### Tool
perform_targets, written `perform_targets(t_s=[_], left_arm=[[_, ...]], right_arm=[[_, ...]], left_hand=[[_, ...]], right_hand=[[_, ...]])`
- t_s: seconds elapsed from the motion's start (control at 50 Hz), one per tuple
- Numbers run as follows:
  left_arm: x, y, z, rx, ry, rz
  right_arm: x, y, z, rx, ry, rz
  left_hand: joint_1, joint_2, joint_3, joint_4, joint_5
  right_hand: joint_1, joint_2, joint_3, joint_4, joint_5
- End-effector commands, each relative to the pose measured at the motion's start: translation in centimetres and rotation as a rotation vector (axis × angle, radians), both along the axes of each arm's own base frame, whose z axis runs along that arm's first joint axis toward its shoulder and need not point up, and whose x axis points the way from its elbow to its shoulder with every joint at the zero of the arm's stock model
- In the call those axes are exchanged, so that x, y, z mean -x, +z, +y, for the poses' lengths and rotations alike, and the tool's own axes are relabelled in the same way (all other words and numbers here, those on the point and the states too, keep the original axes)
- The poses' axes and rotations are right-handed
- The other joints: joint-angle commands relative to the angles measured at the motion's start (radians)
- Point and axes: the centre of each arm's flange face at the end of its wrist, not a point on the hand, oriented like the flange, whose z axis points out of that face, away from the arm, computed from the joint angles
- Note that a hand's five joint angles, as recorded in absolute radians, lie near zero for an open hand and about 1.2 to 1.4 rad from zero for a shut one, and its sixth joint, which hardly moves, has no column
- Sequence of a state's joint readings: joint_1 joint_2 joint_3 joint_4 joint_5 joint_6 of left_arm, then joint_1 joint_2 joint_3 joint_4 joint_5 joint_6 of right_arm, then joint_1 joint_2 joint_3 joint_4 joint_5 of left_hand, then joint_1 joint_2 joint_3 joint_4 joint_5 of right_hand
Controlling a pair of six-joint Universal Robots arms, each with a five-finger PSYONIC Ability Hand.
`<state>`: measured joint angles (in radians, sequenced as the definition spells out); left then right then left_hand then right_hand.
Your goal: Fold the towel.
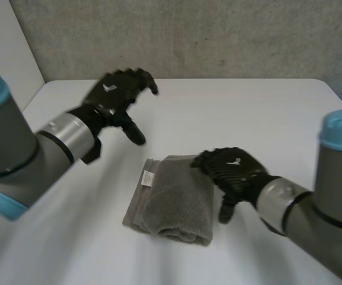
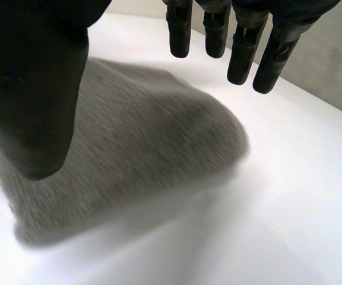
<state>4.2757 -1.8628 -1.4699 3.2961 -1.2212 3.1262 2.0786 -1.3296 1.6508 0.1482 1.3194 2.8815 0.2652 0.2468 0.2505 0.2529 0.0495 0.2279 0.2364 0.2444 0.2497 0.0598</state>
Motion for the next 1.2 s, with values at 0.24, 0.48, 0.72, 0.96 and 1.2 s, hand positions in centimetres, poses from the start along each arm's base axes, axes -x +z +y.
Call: perform_targets(t_s=[0.24,0.48,0.72,0.96,1.2], left_arm=[[3.5,-8.7,5.2,-0.214,-0.154,-0.135],[1.9,-10.7,5.2,-0.279,-0.117,-0.173],[-1.2,-12.3,3.6,-0.255,-0.034,-0.283],[-2.3,-12.8,2.5,-0.26,0.036,-0.299],[-2.3,-10.9,2.6,-0.22,0.042,-0.266]], right_arm=[[3.2,-3.4,-3.1,-0.144,-0.272,-0.229],[0.8,-5.9,-3.6,-0.241,-0.275,-0.316],[-3.6,-7.6,-3.0,-0.244,-0.188,-0.298],[-5.1,-9.2,-3.9,-0.237,-0.199,-0.272],[-4.6,-5.9,-4.1,-0.178,-0.205,-0.317]], left_hand=[[-0.061,-0.042,-0.046,-0.048,-0.019],[-0.06,-0.042,-0.046,-0.048,-0.019],[-0.058,-0.039,-0.043,-0.045,-0.016],[-0.058,-0.039,-0.043,-0.045,-0.016],[-0.066,-0.048,-0.052,-0.054,-0.025]], right_hand=[[-0.053,-0.062,-0.07,-0.075,-0.06],[-0.053,-0.062,-0.07,-0.075,-0.06],[-0.053,-0.062,-0.07,-0.075,-0.06],[-0.053,-0.062,-0.07,-0.075,-0.06],[-0.053,-0.062,-0.07,-0.075,-0.06]])
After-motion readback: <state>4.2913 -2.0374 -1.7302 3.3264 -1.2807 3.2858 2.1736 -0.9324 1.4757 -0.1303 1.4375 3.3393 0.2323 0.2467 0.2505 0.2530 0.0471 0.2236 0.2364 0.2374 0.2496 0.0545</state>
